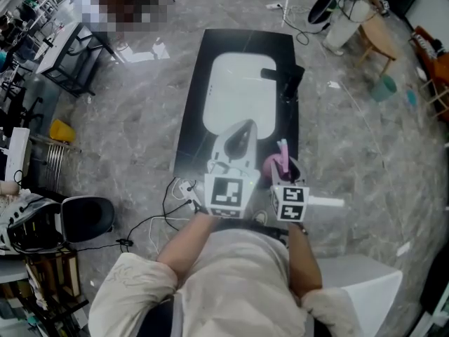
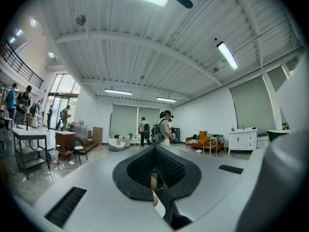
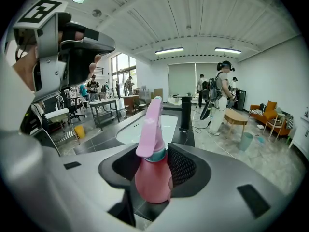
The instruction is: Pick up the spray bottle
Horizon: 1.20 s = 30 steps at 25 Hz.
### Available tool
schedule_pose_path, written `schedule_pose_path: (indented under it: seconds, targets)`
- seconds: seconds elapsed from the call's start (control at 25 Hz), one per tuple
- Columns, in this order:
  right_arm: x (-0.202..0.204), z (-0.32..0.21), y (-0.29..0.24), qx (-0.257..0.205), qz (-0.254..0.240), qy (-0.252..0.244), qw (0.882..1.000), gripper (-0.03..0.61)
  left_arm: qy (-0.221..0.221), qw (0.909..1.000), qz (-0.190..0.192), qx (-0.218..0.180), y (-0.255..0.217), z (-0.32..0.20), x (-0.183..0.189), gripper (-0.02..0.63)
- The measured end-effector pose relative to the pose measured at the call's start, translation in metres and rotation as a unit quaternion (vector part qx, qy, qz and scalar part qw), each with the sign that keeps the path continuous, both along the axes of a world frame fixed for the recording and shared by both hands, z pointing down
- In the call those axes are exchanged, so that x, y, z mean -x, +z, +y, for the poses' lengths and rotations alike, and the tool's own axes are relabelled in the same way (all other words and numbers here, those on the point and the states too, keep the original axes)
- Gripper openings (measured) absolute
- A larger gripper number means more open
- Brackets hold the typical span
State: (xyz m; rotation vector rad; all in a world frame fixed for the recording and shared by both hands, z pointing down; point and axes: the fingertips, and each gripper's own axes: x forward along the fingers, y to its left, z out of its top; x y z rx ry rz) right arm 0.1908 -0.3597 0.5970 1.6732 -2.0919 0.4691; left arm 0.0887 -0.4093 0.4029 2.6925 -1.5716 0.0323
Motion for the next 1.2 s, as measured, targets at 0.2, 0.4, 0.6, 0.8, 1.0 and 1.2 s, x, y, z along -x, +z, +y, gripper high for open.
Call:
schedule_pose_path:
  seconds: [0.2,0.4,0.6,0.8,1.0,1.2]
  targets:
    - [0.000,0.000,0.001,-0.003,0.001,-0.003,1.000,0.175,0.002,0.9999,-0.008,0.009,0.007,0.000,-0.002,0.002]
    - [0.000,-0.001,-0.004,-0.014,0.005,-0.002,1.000,0.173,0.001,0.9999,-0.012,0.010,0.013,0.001,0.000,0.002]
    - [-0.003,-0.006,-0.033,-0.044,0.004,0.005,0.999,0.173,0.000,0.9999,-0.011,0.005,0.009,0.001,0.002,0.002]
    - [-0.007,-0.013,-0.073,-0.091,0.002,0.009,0.996,0.172,0.000,1.0000,-0.003,0.002,0.007,0.002,0.003,0.002]
    - [-0.006,-0.015,-0.118,-0.140,0.003,0.011,0.990,0.172,0.001,1.0000,0.000,0.003,0.004,0.001,0.004,0.002]
    - [-0.007,-0.015,-0.160,-0.186,0.001,0.012,0.982,0.171,-0.001,0.9999,0.012,-0.007,-0.005,0.001,0.005,0.002]
